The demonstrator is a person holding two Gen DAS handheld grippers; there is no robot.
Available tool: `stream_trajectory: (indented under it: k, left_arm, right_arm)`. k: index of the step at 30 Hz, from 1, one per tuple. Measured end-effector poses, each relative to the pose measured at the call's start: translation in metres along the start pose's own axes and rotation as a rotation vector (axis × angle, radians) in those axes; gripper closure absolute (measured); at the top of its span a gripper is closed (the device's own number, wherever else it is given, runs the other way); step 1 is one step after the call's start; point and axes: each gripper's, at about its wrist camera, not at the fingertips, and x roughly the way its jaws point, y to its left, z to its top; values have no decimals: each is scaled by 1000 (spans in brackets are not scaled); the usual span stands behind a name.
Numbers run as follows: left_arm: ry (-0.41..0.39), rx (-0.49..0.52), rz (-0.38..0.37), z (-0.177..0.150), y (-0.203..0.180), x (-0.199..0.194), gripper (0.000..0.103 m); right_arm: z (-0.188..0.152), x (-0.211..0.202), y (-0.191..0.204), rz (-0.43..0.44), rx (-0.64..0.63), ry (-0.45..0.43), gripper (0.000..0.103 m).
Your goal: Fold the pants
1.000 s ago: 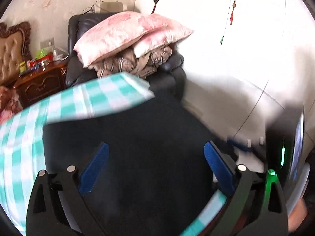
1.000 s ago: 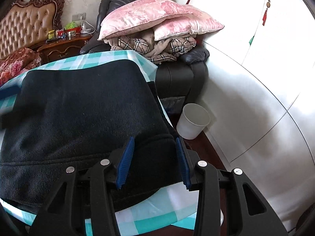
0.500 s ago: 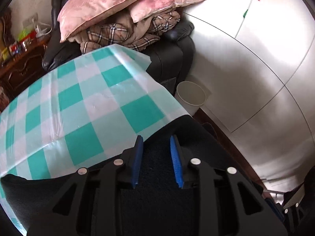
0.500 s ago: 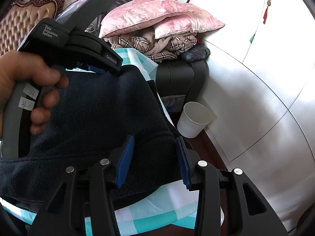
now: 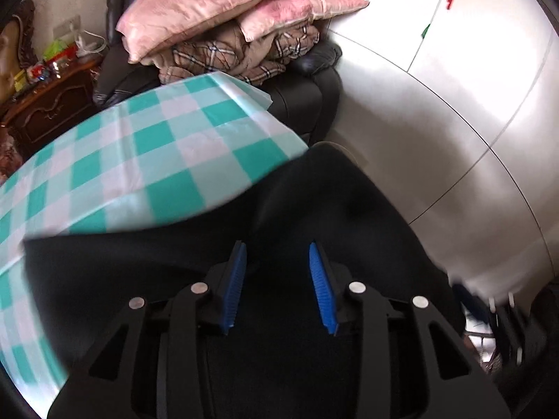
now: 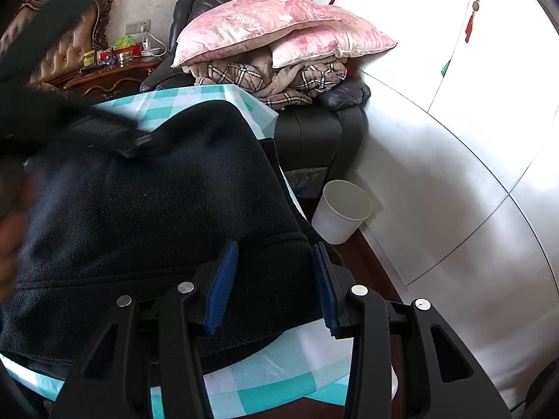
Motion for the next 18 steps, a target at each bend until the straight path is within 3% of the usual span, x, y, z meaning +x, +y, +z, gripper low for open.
stream_trajectory:
  k: [3,5,8,11,18]
  left_arm:
    - [-20,-3,2,-38,-1,-27,60]
    - [-43,9,35,-68,-5,-46,51]
    - [-83,13,118,-104,-8,-64,51]
    - [-114,9,146,-129,-12,-70,52]
    - [-168,18,179,-148,-19,-64,53]
  right_arm:
    - [-2,-2,2,-3,-3,2,66]
    - [-3,-4,3,-5,-2,0,66]
    - [-3,-5,5,-16,-5,-2,66]
    - [-3,-6,8,-30,-11,-2,66]
    - [-5,-7,9,-44,-16,-1,66]
